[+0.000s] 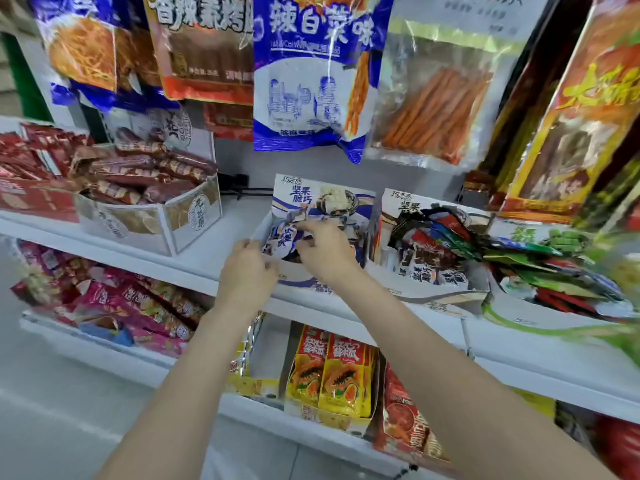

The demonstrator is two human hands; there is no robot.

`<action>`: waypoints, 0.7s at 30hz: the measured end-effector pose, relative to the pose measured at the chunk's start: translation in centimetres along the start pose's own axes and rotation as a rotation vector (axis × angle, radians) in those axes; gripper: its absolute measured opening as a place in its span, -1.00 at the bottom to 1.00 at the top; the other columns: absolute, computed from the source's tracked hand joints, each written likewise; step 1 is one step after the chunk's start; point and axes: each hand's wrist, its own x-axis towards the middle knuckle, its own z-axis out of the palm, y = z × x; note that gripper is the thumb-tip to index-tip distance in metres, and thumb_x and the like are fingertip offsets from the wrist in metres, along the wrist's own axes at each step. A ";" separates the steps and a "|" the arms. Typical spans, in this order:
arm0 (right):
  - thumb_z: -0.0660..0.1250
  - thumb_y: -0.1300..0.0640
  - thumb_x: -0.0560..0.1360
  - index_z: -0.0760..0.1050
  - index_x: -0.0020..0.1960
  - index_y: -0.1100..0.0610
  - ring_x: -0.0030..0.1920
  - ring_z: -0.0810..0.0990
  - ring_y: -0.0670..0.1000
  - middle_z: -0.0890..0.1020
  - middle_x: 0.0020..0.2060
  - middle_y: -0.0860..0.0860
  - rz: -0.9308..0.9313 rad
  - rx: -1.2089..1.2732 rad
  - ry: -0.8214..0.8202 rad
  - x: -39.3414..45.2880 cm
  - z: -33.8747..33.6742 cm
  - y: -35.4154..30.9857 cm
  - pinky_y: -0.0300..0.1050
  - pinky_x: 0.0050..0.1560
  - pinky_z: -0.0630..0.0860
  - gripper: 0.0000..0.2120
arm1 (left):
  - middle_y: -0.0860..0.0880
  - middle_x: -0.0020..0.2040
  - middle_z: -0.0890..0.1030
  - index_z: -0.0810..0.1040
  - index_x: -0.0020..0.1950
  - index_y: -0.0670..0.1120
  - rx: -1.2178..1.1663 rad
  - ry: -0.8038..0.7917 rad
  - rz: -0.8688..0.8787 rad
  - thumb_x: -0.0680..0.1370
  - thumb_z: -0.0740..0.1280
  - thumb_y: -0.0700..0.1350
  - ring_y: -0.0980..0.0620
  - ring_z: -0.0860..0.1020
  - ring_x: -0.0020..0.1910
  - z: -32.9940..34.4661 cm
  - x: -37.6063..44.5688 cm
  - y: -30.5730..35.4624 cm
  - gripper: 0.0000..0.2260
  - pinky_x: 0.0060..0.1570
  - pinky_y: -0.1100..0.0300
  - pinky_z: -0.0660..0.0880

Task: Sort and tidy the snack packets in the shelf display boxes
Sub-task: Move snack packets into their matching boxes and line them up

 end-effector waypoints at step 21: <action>0.17 0.35 0.52 0.47 0.23 0.16 0.34 0.32 0.03 0.40 0.28 0.07 -0.209 -0.186 0.109 -6.8 -4.8 3.2 -0.28 0.29 0.17 -0.67 | -0.12 0.45 0.21 0.32 0.41 -0.07 -0.061 0.086 0.175 0.55 0.19 -0.21 -0.17 0.22 0.36 -1.0 -1.4 0.5 -0.59 0.33 0.03 0.21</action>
